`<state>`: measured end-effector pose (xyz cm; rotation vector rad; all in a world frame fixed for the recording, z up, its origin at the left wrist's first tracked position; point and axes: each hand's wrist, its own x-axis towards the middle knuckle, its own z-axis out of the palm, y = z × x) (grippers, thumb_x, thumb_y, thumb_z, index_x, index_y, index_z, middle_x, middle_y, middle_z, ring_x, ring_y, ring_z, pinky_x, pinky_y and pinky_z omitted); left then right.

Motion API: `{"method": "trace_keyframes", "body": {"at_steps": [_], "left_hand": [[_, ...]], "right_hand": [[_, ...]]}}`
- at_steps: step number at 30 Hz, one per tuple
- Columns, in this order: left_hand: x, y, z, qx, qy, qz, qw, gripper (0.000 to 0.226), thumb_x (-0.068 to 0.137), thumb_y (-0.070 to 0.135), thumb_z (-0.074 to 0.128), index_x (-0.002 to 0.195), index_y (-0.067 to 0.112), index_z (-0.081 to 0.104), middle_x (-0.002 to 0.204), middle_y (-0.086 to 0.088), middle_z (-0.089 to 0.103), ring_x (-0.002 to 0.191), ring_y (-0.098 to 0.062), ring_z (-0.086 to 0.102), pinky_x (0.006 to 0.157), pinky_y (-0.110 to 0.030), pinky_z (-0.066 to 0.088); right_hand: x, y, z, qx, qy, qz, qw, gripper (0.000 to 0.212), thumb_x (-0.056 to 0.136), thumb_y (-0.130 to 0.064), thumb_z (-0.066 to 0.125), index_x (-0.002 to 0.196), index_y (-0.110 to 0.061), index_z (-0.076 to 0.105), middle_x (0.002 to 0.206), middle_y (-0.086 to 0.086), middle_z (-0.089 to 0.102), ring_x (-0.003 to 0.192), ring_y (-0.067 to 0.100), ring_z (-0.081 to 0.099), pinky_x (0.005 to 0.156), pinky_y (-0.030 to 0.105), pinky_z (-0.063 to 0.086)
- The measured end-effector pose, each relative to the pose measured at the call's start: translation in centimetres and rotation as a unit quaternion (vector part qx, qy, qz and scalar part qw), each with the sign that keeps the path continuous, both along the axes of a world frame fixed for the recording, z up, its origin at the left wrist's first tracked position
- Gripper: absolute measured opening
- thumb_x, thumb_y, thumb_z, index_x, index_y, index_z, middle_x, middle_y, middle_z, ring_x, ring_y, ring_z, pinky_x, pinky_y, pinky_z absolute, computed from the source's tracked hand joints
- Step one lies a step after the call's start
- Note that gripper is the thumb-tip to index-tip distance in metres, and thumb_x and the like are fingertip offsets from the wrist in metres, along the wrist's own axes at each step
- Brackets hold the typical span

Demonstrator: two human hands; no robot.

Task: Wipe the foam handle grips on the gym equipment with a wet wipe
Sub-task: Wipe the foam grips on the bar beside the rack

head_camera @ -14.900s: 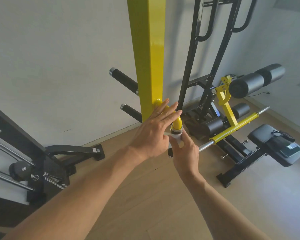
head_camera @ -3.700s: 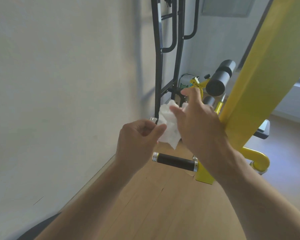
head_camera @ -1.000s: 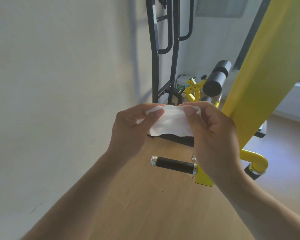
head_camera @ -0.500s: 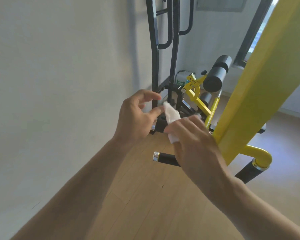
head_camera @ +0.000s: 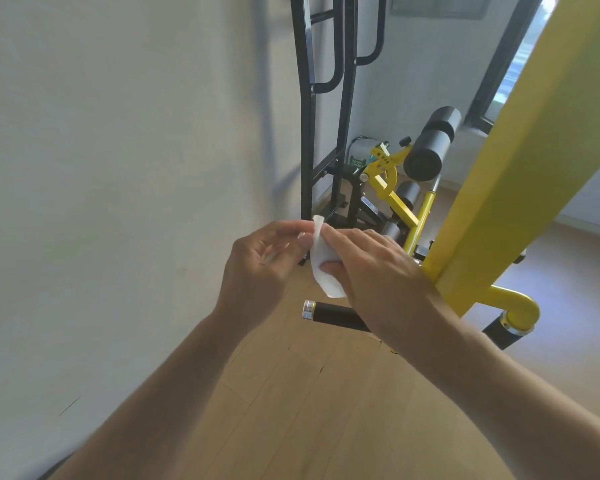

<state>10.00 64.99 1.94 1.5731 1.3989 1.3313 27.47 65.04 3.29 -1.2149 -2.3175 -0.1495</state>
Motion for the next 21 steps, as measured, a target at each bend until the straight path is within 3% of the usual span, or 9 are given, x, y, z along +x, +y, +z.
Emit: {"method": "trace_keyframes", "body": {"at_steps": [4,7,9,13,17,21], "left_hand": [[-0.2,0.2,-0.1,-0.009,0.015,0.0,1.0,0.014,0.095,0.031,0.064,0.105,0.036,0.073,0.102,0.02,0.076,0.103,0.001,0.068,0.085,-0.013,0.049],[-0.3,0.3,0.6,-0.023,0.026,-0.019,0.999,0.01,0.094,0.031,0.066,0.099,0.037,0.072,0.095,0.022,0.075,0.098,0.01,0.065,0.082,0.001,0.042],[-0.2,0.3,0.9,-0.025,0.028,-0.03,0.999,0.009,0.092,0.032,0.067,0.099,0.036,0.072,0.094,0.024,0.074,0.095,0.018,0.062,0.081,0.006,0.038],[0.3,0.0,0.8,0.003,0.035,-0.016,0.999,0.021,0.093,0.028,0.069,0.111,0.026,0.077,0.096,0.024,0.075,0.088,0.017,0.066,0.071,0.001,0.042],[0.4,0.0,0.4,0.016,0.043,0.008,0.999,0.019,0.091,0.033,0.07,0.109,0.031,0.078,0.089,0.021,0.078,0.057,-0.001,0.058,0.053,-0.014,0.045],[0.7,0.1,0.3,0.015,0.04,0.015,0.999,0.022,0.09,0.035,0.07,0.108,0.027,0.078,0.1,0.021,0.076,0.073,0.008,0.069,0.063,-0.002,0.044]], "right_hand": [[-1.2,0.2,0.2,-0.006,-0.074,-0.05,0.996,0.044,0.103,-0.041,0.035,0.115,-0.009,0.063,0.095,0.006,0.07,0.083,0.027,0.068,0.074,0.042,0.055],[0.1,-0.5,0.6,-0.001,-0.218,-0.121,0.968,0.025,0.099,-0.026,0.046,0.107,-0.006,0.057,0.089,0.01,0.063,0.077,0.031,0.06,0.073,0.043,0.047],[1.0,-0.8,0.8,0.007,-0.269,-0.171,0.948,0.02,0.096,-0.024,0.053,0.1,-0.005,0.055,0.084,0.013,0.061,0.073,0.031,0.057,0.072,0.043,0.044],[-1.1,0.2,0.7,0.017,-0.221,-0.137,0.965,0.027,0.101,-0.029,0.043,0.101,-0.004,0.055,0.084,0.011,0.06,0.075,0.032,0.056,0.078,0.045,0.044],[-1.2,0.1,1.5,-0.017,-0.276,-0.142,0.951,0.028,0.102,-0.028,0.035,0.106,-0.006,0.052,0.091,0.009,0.06,0.081,0.03,0.057,0.082,0.045,0.042],[1.2,-2.2,3.7,-0.102,-0.389,-0.238,0.884,0.026,0.099,-0.028,0.036,0.113,-0.007,0.043,0.107,0.014,0.06,0.094,0.031,0.057,0.092,0.043,0.04]]}}
